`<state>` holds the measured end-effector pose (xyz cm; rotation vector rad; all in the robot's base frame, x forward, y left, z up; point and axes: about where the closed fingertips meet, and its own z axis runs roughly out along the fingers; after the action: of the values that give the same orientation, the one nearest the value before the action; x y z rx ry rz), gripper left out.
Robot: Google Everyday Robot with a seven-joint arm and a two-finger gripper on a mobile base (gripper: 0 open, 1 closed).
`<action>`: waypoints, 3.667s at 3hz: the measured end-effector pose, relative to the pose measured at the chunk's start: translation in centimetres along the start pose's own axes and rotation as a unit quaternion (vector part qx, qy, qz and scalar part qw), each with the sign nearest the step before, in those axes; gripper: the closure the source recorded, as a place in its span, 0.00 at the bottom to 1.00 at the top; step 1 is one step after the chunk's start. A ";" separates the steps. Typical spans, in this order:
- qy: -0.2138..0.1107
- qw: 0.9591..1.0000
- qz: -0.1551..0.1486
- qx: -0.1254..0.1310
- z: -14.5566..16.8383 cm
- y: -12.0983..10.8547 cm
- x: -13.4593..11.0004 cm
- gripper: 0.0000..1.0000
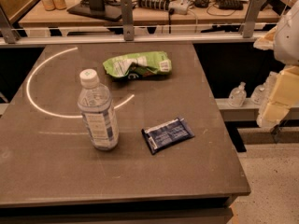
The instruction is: Pick rxbar blueberry
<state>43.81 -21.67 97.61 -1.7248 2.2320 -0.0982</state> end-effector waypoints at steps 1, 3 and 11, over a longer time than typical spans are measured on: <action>-0.001 1.000 -0.002 -0.001 0.0 0.0 0.0 0.00; -0.097 0.984 -0.137 -0.065 2.1 3.2 -3.5 0.00; -0.290 0.895 -0.231 -0.250 15.5 7.9 -11.2 0.17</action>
Offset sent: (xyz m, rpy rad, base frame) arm -0.0146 0.0359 -0.0158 0.1286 0.0328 0.3762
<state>43.44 -6.69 83.27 -2.1394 1.4501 0.8411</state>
